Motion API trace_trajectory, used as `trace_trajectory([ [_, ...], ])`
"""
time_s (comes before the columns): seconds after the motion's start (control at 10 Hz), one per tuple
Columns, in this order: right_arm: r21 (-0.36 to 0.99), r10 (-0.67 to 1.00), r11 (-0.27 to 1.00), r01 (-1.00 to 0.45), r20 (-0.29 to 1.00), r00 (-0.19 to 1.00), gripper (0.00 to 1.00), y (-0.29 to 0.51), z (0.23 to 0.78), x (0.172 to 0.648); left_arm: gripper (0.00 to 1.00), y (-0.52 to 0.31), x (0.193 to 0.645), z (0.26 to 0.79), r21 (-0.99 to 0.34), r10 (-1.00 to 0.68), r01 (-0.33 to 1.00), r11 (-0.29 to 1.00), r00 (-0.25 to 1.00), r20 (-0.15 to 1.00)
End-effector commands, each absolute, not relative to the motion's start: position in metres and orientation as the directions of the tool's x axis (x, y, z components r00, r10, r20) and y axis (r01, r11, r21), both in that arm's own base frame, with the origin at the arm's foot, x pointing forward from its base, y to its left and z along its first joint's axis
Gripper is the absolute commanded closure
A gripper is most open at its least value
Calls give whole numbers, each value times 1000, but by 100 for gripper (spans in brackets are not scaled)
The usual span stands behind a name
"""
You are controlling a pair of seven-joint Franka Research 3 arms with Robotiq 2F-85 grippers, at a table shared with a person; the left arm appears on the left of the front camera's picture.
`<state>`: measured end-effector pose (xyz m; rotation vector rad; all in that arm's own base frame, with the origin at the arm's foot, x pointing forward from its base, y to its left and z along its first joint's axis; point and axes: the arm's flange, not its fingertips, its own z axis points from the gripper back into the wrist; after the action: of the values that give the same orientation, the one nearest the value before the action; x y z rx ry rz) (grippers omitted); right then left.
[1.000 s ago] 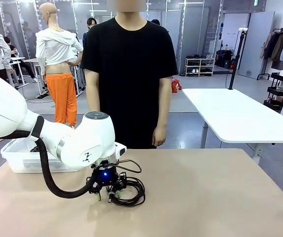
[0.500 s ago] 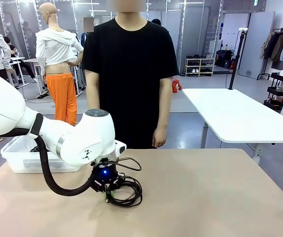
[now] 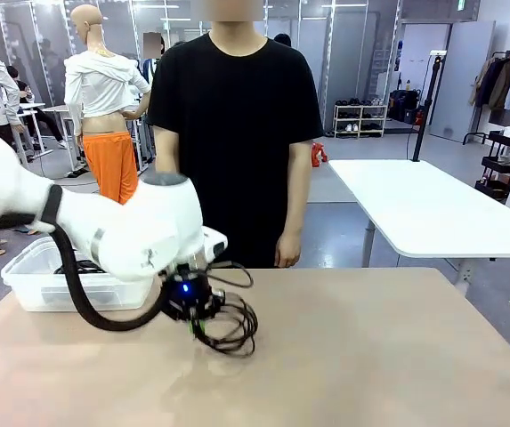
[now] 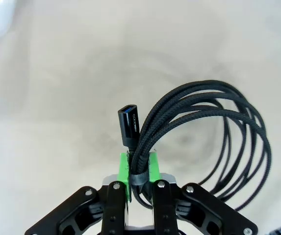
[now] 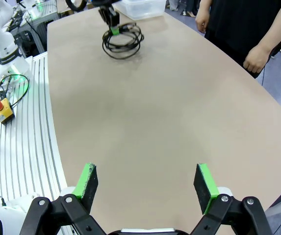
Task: Organize and store the cables.
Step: Place the USB Extension Cable into the Organizing box.
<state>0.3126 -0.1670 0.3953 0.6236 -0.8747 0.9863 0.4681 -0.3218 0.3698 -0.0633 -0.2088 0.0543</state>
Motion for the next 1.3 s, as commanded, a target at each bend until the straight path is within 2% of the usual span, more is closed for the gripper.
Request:
trace_trajectory([
  [0.0, 69, 430, 438, -896, 859, 277, 0, -167, 397, 316, 85, -291, 458, 431, -48, -72, 92, 995, 944, 322],
  [0.1, 69, 430, 438, -896, 859, 277, 0, -167, 397, 316, 85, -285, 457, 447, -69, -156, 190, 979, 928, 338],
  [0.2, 69, 430, 438, -896, 859, 277, 0, -167, 397, 316, 85, -281, 456, 458, -31, -184, 208, 978, 916, 357],
  [0.4, 69, 430, 438, -896, 859, 277, 0, -167, 397, 316, 85, -285, 455, 463, -36, -167, 194, 980, 915, 367],
  [0.5, 69, 430, 438, -896, 859, 277, 0, -167, 397, 316, 85, -298, 448, 467, -54, -208, 249, 967, 896, 393],
  [0.6, 69, 430, 438, -896, 859, 277, 0, -167, 397, 316, 85, -284, 458, 474, -21, -174, 197, 980, 908, 381],
  [1.0, 69, 430, 438, -896, 859, 277, 0, -167, 397, 316, 85, -284, 458, 474, -21, -174, 197, 980, 908, 381],
  [1.1, 69, 430, 438, -896, 859, 277, 0, -167, 397, 316, 82, -283, 458, 469, -21, -171, 194, 981, 909, 380],
  [1.2, 69, 430, 438, -896, 859, 277, 0, -167, 397, 316, 82, -266, 473, 480, -26, -174, 196, 980, 918, 357],
])
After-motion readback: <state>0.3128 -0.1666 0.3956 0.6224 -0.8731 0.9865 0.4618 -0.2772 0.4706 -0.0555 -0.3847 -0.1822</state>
